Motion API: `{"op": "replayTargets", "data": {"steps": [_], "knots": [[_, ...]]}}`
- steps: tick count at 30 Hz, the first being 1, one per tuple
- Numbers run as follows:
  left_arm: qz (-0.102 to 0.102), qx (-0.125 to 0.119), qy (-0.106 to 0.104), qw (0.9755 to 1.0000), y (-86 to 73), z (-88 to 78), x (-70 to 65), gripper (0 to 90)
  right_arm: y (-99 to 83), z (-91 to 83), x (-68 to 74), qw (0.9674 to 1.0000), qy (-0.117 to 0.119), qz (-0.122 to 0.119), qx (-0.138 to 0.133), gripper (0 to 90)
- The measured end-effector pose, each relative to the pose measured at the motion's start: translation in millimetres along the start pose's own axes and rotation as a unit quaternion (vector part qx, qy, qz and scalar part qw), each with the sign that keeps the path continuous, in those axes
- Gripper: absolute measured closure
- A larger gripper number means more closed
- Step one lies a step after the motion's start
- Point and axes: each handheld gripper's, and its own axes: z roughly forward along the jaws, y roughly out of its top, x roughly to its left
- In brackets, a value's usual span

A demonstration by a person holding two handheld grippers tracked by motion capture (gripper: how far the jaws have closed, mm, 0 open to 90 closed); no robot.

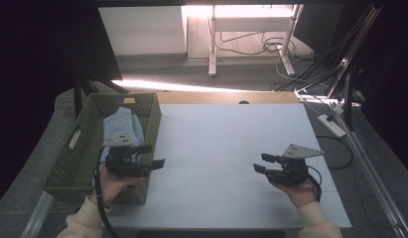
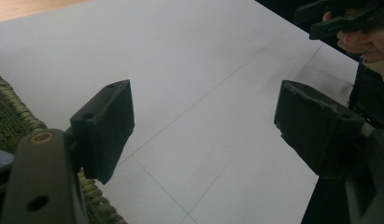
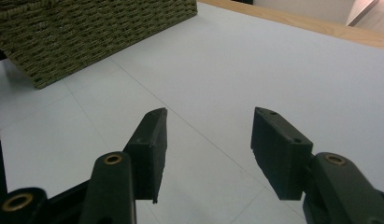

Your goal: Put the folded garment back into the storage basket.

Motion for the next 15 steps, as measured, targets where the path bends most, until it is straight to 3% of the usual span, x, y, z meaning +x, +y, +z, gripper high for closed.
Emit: {"op": "replayTargets", "data": {"steps": [15], "knots": [[0.003, -0.006, 0.002, 1.0000, 0.9, -1.8, -0.6, 20.8, -0.8, -0.9, -1.1, 1.0000, -0.001, -0.001, 0.001, 46.2]]}}
